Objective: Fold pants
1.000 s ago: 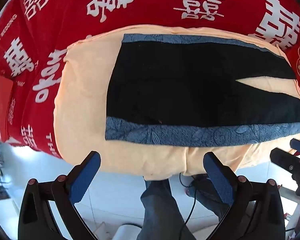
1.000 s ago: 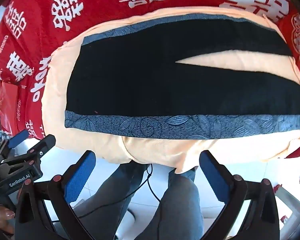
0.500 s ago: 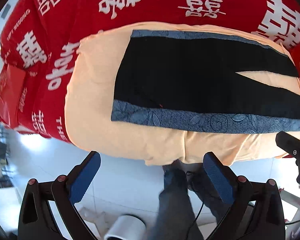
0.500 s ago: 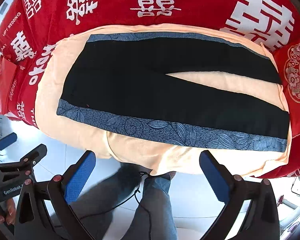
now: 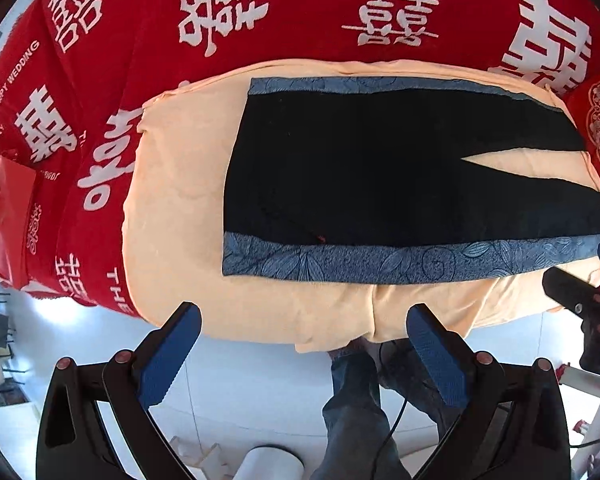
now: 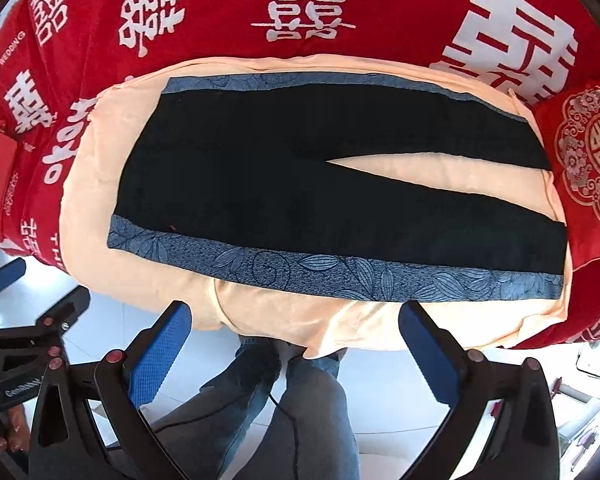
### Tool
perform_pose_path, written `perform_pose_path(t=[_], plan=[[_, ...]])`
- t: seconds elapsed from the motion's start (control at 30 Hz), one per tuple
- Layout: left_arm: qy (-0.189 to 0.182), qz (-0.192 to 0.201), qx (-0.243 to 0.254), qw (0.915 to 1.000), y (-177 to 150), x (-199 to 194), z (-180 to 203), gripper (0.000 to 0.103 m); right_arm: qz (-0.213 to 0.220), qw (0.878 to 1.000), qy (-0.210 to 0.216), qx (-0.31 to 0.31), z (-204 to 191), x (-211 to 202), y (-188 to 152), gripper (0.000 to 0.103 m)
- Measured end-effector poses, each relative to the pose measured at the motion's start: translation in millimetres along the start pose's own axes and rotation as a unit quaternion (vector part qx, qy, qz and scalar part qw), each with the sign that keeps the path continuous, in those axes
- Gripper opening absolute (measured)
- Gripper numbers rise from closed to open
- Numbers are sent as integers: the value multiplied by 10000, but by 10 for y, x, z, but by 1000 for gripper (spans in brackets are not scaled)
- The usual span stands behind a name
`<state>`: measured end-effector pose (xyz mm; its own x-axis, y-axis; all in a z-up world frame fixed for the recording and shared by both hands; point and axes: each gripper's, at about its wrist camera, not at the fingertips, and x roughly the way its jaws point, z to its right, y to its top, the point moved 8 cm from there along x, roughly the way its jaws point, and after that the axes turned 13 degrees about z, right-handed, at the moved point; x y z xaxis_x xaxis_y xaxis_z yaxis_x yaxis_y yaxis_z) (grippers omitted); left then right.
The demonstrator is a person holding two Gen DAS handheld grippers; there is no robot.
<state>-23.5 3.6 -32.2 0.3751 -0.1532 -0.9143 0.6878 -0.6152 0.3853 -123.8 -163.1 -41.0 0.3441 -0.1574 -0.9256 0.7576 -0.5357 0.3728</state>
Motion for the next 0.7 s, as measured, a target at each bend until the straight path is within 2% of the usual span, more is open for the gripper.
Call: perform_pose_path(t=[0.23,0.47,0.7], plan=[[-116,173,124,9997,131,2,-43,103,-73,9998,-136,134,-33,-1,17,103],[-36,227,40,9997,239,11,-164,103,-6,9996,-212,170,-77,-54,102,103],[-114,334,133,9993,283,-13,-162,103,24,9991,-315,277,-74,-95,78,103]])
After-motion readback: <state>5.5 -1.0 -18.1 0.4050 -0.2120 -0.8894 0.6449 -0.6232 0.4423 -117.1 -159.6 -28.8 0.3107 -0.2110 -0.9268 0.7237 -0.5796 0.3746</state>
